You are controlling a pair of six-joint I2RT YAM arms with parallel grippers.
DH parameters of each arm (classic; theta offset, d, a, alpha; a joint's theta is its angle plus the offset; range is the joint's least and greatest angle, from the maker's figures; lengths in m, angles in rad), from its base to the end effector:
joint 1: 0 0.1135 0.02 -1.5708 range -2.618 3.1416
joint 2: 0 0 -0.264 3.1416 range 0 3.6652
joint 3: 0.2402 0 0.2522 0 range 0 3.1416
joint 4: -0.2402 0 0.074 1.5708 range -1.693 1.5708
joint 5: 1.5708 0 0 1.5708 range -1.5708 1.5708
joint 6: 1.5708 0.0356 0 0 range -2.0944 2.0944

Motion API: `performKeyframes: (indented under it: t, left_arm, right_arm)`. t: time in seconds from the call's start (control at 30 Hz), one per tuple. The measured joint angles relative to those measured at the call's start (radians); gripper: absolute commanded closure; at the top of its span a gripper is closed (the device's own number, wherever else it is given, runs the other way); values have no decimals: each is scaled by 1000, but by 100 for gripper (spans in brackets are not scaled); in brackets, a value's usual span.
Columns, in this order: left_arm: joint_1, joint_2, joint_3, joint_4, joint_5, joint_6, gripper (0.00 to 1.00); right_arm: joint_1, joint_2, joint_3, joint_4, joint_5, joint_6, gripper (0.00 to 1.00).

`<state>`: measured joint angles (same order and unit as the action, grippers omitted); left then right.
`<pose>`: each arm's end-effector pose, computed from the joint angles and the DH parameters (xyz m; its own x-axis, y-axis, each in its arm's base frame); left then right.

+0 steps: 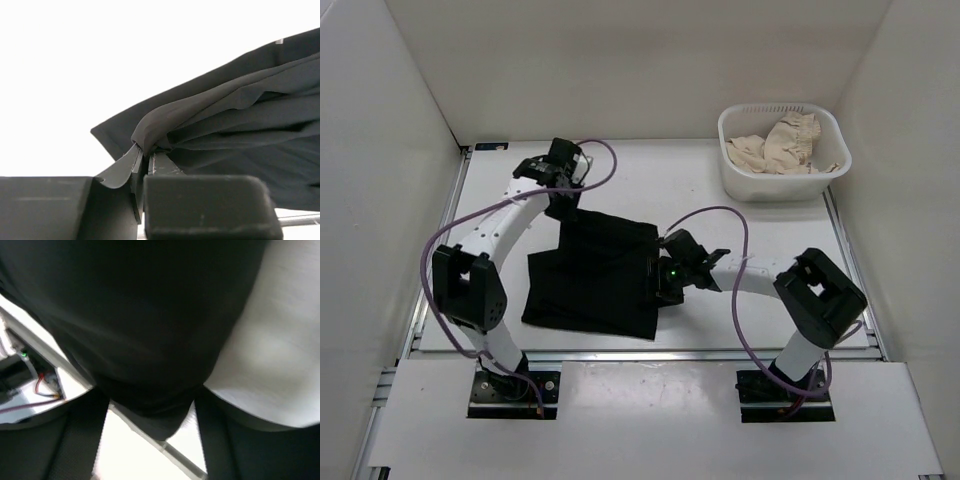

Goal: Fold and stack the trousers
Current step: Fold the trousers

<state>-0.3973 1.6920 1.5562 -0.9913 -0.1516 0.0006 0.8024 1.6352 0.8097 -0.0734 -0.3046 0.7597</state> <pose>0.3245 -0.1303 0.3032 -0.8326 0.3500 -0.4292 0.3232 0.9364 0.1366 0.2108 0.2335 0.1531 -0.9561 -0.0438 -0.2897 -0.2168 0.7709 0.5989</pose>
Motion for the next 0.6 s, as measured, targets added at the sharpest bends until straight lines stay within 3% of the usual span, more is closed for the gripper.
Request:
performKeyframes:
  t: [0.1,0.2,0.23,0.3,0.33,0.4,0.43,0.47,0.5,0.53,0.6]
  left_arm:
    - [88,61,2,-31,20,0,86]
    - [150,154,26,-68,39,0,86]
    - [165,186,48,-86,42,0,86]
    - [198,251,112,-116,51,0,86]
    - [214,278,149,-130,57,0,86]
    - [239,314,200,-142,60,-1,81]
    - [249,321,210,-148,60,-1,71]
    - [258,323,209,-154,59,-2,60]
    - [263,327,204,-163,58,-2,42]
    - [266,332,197,-170,61,2,38]
    - [271,344,183,-185,79,1,30]
  right_arm:
    - [-2,61,31,32,-40,20,42]
    - [-2,97,51,50,-58,18,61]
    - [-2,107,52,51,-64,20,77]
    - [-3,119,53,50,-69,16,86]
    - [-5,124,53,50,-71,19,86]
    - [-11,128,54,48,-79,18,78]
    - [-11,129,57,45,-81,18,69]
    - [-13,130,65,37,-84,14,44]
    - [-15,131,78,22,-89,15,32]
    - [-17,131,94,19,-106,9,23]
    - [-17,129,128,5,-111,-16,16]
